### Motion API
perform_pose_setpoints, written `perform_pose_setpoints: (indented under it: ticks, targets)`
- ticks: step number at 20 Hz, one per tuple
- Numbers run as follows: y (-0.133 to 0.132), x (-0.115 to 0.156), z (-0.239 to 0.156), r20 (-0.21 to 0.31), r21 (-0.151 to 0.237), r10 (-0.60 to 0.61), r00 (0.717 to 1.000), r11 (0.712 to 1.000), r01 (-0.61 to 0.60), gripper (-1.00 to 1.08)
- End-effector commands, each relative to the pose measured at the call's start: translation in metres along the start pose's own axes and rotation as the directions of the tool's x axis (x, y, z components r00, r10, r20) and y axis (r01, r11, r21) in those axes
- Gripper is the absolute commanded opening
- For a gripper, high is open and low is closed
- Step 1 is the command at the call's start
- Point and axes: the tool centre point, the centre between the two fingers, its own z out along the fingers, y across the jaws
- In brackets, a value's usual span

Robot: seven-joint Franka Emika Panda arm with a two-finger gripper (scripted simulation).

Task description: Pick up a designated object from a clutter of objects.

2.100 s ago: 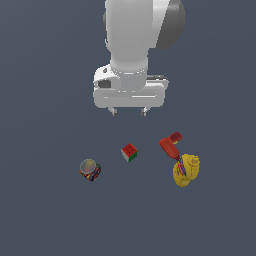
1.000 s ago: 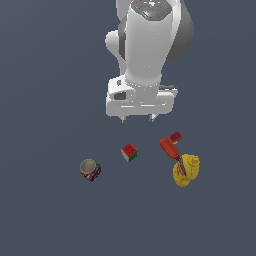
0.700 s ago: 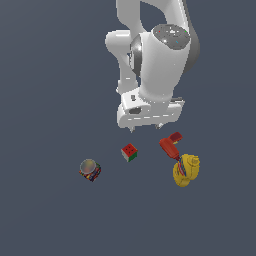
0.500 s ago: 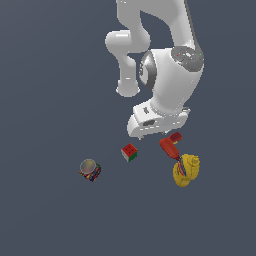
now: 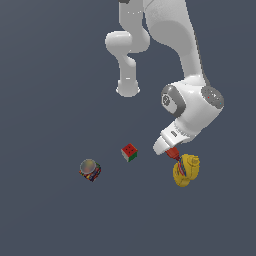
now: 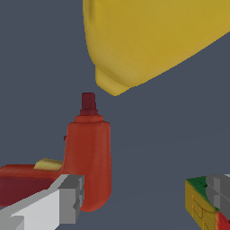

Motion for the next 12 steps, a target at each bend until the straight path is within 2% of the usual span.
perform_pose_setpoints:
  ticks: [1,7,12]
  targets:
    - [-0.018,0.007,0.016,0.002,-0.007,-0.050,0.999,0.999,0.051,1.08]
    - [-0.047,0.015,0.040,0.006,-0.012,-0.126,0.992,0.992,0.126,1.08]
    - [-0.055,0.017,0.047,0.007,-0.013,-0.145,0.989,0.989,0.145,1.08]
